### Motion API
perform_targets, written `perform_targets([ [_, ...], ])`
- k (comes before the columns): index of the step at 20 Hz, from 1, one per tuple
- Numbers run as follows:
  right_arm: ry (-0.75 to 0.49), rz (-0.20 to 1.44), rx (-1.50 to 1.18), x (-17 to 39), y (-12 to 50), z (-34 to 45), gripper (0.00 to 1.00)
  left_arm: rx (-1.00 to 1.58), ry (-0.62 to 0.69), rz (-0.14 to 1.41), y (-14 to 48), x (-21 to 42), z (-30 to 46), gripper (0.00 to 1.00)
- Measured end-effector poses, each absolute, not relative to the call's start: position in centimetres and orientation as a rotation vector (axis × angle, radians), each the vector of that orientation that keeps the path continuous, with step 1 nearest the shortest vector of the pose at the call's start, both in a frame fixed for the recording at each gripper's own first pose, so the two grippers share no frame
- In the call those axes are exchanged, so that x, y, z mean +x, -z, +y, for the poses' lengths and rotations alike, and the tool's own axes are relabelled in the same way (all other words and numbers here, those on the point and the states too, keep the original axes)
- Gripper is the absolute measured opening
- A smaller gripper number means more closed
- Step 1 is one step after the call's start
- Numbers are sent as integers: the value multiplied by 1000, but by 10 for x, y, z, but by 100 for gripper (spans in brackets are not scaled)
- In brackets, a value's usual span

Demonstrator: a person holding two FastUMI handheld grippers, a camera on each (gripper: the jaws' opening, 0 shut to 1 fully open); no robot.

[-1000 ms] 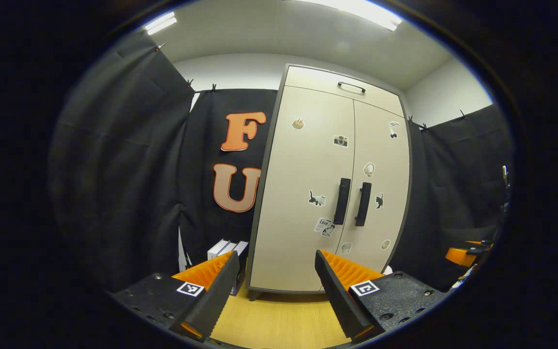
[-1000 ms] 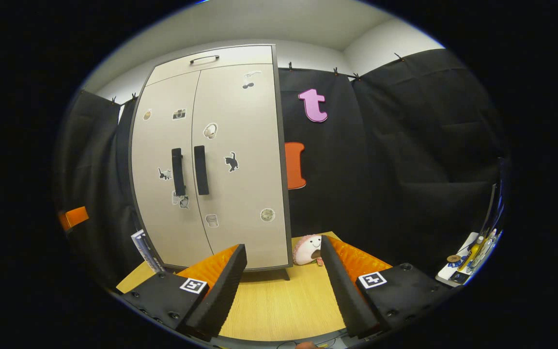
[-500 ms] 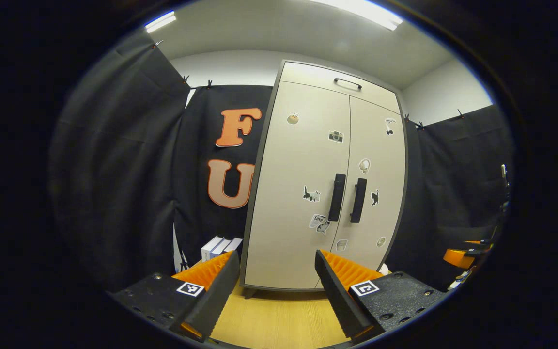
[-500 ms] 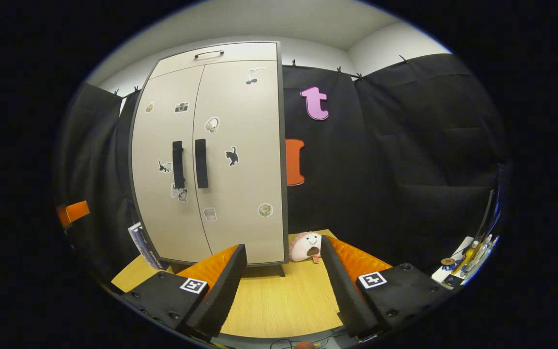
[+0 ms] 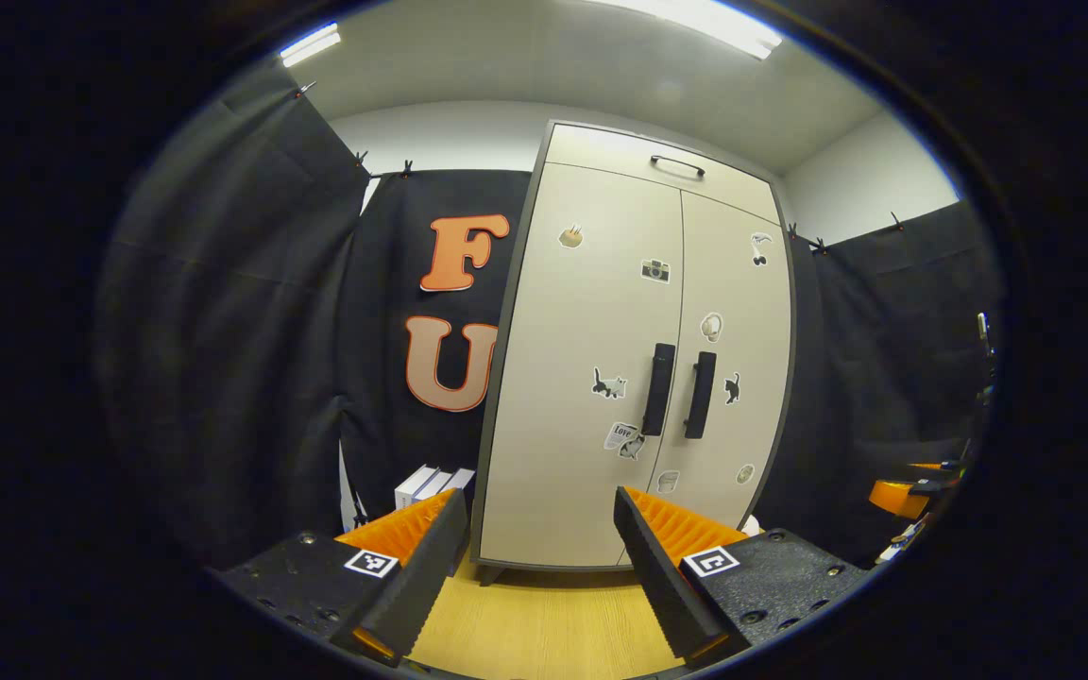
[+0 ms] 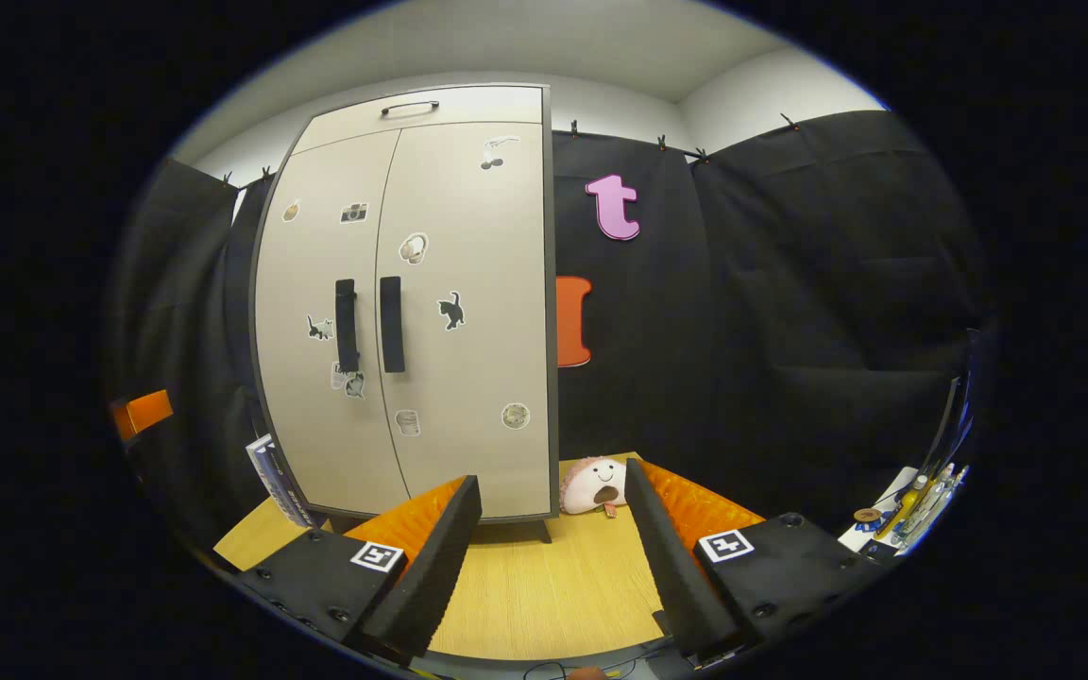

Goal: Open the right door of the double-door shoe cabinet with the right hand, and open the left door with the left hand.

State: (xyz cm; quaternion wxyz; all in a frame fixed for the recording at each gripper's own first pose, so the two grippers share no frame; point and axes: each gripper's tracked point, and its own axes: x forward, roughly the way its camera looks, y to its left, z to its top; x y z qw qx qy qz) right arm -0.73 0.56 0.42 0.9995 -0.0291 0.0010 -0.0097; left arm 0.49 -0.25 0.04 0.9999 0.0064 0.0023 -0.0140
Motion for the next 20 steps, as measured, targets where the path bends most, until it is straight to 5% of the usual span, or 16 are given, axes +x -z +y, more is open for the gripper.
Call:
perform_targets([
  [20,-122,-53,-74,75,-72,110,98,29,27,25,5,13,10,95],
])
